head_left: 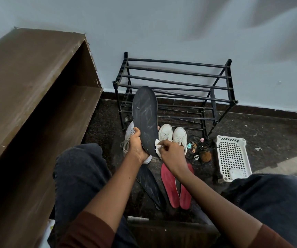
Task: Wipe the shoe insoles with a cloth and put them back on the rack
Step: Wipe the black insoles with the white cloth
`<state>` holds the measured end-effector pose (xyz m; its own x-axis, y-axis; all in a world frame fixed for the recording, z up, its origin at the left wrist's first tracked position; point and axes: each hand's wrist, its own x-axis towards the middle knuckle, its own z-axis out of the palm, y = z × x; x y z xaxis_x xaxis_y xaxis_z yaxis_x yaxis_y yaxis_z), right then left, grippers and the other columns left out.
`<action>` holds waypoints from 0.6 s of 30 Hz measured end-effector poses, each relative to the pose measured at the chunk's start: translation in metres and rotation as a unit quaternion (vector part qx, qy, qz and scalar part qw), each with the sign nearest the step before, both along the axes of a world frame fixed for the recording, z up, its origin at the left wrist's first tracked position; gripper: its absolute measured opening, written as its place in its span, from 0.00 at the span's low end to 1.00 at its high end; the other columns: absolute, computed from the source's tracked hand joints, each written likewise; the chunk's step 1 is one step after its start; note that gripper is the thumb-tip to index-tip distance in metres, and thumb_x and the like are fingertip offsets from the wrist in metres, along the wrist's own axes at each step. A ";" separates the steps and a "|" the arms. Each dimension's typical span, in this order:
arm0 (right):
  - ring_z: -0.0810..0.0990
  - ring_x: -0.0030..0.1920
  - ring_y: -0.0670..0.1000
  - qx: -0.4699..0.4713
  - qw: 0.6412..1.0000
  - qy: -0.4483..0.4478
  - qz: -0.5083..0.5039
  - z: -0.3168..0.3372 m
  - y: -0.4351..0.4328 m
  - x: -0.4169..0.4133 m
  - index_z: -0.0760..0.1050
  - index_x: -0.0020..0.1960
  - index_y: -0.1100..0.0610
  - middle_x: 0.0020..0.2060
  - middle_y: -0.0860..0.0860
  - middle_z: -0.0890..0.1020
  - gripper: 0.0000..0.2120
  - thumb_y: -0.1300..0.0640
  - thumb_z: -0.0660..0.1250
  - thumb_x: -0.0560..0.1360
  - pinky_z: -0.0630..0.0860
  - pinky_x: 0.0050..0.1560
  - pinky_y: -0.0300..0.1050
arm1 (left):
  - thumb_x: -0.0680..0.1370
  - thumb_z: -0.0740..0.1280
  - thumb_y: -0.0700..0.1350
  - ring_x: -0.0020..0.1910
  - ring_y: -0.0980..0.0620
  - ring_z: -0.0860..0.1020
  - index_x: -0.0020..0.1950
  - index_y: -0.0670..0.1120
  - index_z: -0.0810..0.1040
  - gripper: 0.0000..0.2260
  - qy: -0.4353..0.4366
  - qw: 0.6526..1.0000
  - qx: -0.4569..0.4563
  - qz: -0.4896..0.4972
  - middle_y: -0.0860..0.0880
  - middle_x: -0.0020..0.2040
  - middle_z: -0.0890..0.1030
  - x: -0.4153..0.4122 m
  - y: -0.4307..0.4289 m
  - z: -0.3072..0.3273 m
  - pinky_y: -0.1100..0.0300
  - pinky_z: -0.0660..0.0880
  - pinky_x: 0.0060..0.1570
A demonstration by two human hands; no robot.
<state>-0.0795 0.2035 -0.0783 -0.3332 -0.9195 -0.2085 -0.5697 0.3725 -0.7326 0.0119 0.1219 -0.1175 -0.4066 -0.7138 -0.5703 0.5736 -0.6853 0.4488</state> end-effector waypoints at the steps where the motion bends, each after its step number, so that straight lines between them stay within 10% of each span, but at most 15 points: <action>1: 0.80 0.42 0.54 0.003 1.000 -0.004 0.000 0.001 0.002 0.000 0.80 0.53 0.60 0.43 0.58 0.84 0.11 0.63 0.62 0.74 0.72 0.46 0.42 | 0.81 0.45 0.61 0.50 0.45 0.78 0.66 0.38 0.71 0.31 -0.002 1.000 0.001 0.000 0.40 0.55 0.78 0.000 0.000 0.000 0.52 0.74 0.48; 18: 0.79 0.42 0.52 -0.043 0.998 -0.007 -0.043 0.006 -0.045 -0.011 0.81 0.51 0.59 0.44 0.56 0.84 0.09 0.61 0.64 0.74 0.66 0.41 0.39 | 0.82 0.48 0.59 0.37 0.48 0.83 0.51 0.43 0.78 0.25 -0.096 0.994 0.000 -0.061 0.45 0.38 0.85 0.005 0.000 0.011 0.54 0.77 0.42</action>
